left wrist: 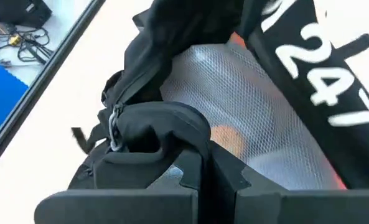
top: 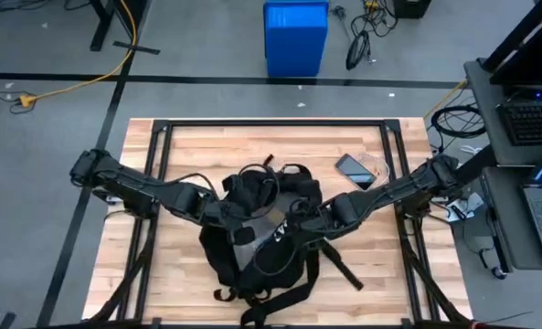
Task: Unpack backpack
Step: Put the charger cable into the black backpack
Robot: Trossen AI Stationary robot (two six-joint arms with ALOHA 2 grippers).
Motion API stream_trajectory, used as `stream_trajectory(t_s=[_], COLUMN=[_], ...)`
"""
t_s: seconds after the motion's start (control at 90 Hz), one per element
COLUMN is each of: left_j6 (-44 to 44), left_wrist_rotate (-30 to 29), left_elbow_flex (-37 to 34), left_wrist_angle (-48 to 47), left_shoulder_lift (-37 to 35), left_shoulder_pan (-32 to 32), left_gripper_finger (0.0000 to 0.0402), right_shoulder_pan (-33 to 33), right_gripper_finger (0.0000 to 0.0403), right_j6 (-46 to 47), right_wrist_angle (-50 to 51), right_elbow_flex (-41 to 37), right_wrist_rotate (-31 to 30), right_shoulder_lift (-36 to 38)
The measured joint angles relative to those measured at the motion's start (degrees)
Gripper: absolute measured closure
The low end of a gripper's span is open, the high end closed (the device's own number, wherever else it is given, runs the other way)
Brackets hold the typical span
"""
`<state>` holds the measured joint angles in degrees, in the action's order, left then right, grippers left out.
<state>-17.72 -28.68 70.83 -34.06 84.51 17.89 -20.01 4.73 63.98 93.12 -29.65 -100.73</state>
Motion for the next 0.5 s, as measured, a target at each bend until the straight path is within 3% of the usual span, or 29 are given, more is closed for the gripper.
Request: stream_trajectory(t_s=[0.178,0.267,0.411,0.5], left_j6=[-1.51,-1.49,-1.51,-1.53], left_wrist_rotate=[-1.48,-1.69,-1.79,-1.80], left_elbow_flex=[0.00,0.00,0.00,0.00], left_wrist_angle=[-2.56,-2.31,-2.35,-2.35], left_shoulder_lift=[-0.02,-0.02,-0.02,-0.02], left_shoulder_pan=[-0.08,-0.06,-0.13,-0.17], left_gripper_finger=[0.0402,0.0402,0.0402,0.0402], right_shoulder_pan=[-2.38,-3.12,-2.27,-0.94], right_gripper_finger=[0.0342,0.0315,0.0280,0.0265], right_j6=[-0.37,-0.43,-2.64,-5.49], right_wrist_angle=[5.27,3.61,-9.49,-20.81], right_elbow_flex=[0.00,0.00,0.02,0.09], right_wrist_rotate=[8.29,9.21,9.61,16.29], right_shoulder_lift=[3.82,7.28,11.59,11.49])
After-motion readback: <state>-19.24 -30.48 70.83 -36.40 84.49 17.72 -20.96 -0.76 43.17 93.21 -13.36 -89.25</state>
